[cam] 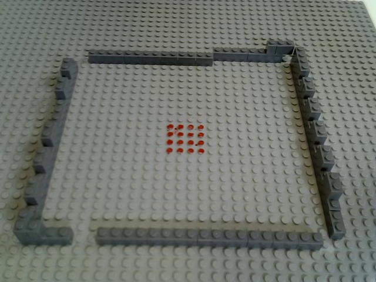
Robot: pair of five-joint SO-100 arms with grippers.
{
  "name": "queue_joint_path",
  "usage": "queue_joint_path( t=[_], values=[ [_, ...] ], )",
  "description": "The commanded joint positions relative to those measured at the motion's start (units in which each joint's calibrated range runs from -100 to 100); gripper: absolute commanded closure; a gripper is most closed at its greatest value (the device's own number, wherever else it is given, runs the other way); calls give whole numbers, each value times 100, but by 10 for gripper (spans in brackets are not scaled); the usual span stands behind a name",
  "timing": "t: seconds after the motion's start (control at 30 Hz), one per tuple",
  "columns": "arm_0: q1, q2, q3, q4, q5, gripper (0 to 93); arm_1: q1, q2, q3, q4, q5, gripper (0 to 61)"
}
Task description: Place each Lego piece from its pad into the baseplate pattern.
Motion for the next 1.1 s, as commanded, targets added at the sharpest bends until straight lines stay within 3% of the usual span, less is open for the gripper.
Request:
queue_joint_path(
  t=[0.0,1.07],
  values=[
    [-9,-21,-257,8,25,927,46,-86,-429,94,15,613],
    [20,-21,-203,8,30,927,96,-249,-339,233,25,613]
  ],
)
